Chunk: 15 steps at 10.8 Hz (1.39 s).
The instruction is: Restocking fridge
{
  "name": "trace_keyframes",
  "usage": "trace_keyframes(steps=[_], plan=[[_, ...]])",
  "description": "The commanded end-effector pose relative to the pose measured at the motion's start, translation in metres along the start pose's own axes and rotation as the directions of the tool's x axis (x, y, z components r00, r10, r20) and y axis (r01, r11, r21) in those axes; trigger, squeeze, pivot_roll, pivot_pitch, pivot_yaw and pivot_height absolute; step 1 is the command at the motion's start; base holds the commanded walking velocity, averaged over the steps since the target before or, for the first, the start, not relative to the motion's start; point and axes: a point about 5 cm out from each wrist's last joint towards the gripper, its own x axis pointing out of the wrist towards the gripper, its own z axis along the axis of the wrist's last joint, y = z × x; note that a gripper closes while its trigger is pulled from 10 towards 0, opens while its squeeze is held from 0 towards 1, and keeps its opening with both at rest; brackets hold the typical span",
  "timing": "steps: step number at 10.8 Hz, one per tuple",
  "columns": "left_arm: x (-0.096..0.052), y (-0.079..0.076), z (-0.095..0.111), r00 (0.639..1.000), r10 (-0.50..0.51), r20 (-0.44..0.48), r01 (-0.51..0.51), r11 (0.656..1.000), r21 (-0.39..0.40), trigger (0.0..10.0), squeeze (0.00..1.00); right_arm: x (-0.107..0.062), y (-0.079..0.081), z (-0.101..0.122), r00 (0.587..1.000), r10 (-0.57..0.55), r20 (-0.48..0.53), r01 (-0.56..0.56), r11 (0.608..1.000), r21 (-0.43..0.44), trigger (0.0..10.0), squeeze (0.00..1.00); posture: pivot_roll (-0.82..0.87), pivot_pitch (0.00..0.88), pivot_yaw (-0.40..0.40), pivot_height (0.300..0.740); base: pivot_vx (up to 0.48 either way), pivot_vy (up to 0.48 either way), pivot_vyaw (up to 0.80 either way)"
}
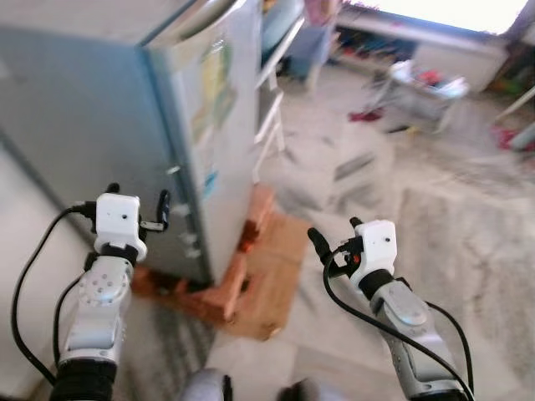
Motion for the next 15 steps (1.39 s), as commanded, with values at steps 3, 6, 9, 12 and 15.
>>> trace_keyframes(steps=[3, 6, 9, 12, 15], plan=[[-0.001, -0.026, 0.004, 0.982, -0.186, 0.021, 0.187, 0.982, -0.024, 10.0, 0.00, -0.002, -0.006, 0.001, 1.000, -0.019, -0.008, 0.019, 1.000, -0.007, 10.0, 0.00, 0.09, 0.099, -0.046, 0.740, 0.000, 0.000, 0.00], [-0.004, -0.033, 0.009, 0.966, -0.253, 0.056, 0.255, 0.967, -0.025, 10.0, 0.00, -0.001, -0.007, 0.001, 1.000, -0.021, -0.006, 0.021, 1.000, -0.009, 10.0, 0.00, 0.09, 0.100, -0.045, 0.740, 0.101, 0.000, 0.00], [-0.005, -0.034, 0.010, 0.967, -0.247, 0.063, 0.249, 0.968, -0.029, 10.0, 0.00, 0.002, -0.006, 0.003, 1.000, -0.020, 0.001, 0.020, 1.000, -0.011, 10.0, 0.00, 0.09, 0.101, -0.043, 0.740, 0.295, 0.000, 0.00], [-0.002, -0.039, 0.002, 0.963, -0.269, 0.020, 0.269, 0.957, -0.106, 10.0, 0.00, 0.001, -0.004, 0.000, 1.000, -0.009, -0.028, 0.009, 1.000, -0.012, 10.0, 0.00, 0.09, 0.104, -0.044, 0.740, 0.000, 0.000, 0.00], [0.021, -0.028, 0.001, 0.989, -0.144, 0.010, 0.144, 0.979, -0.144, 10.0, 0.00, -0.012, -0.013, -0.009, 0.996, -0.003, -0.092, 0.001, 1.000, -0.023, 10.0, 0.00, 0.06, 0.116, -0.045, 0.740, 0.000, 0.000, 0.00]])
